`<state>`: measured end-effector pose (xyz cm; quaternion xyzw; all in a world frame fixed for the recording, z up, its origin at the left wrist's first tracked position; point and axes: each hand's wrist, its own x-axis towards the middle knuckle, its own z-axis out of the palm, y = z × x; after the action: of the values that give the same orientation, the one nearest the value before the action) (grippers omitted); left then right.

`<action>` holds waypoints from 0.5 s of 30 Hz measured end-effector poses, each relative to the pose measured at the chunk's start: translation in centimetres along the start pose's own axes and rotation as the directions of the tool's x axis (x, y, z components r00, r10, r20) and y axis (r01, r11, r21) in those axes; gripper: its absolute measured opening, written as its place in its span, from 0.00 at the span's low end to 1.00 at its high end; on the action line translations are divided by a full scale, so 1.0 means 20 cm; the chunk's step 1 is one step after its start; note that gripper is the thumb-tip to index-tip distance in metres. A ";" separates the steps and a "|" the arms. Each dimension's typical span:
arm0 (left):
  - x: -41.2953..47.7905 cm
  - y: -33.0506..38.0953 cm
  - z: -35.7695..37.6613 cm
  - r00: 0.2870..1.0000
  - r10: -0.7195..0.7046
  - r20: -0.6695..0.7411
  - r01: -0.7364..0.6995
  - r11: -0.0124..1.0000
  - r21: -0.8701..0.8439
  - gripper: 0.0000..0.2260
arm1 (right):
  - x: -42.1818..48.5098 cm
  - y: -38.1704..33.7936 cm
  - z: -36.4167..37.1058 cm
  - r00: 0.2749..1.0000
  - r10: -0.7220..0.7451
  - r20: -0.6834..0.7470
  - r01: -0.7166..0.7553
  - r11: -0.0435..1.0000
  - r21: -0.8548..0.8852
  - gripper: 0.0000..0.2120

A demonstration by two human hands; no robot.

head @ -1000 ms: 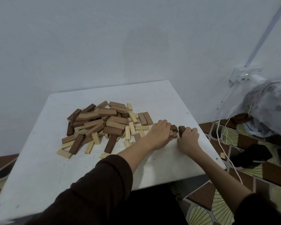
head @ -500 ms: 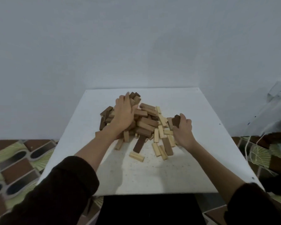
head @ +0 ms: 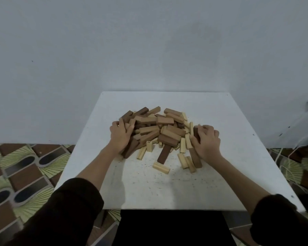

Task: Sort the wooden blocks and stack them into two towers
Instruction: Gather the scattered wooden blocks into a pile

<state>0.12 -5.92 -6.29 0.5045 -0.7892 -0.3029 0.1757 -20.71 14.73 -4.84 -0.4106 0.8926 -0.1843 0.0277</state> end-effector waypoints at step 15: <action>-0.22 -0.11 -0.06 0.926 0.263 0.271 -0.333 0.907 0.257 0.63 | -0.18 0.03 0.06 0.936 -0.143 0.321 0.202 0.966 -0.160 0.69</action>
<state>4.23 -2.99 -6.80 0.3596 -0.9088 -0.2060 0.0493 -18.58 17.47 -6.51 -0.5119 0.8513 -0.0340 0.1101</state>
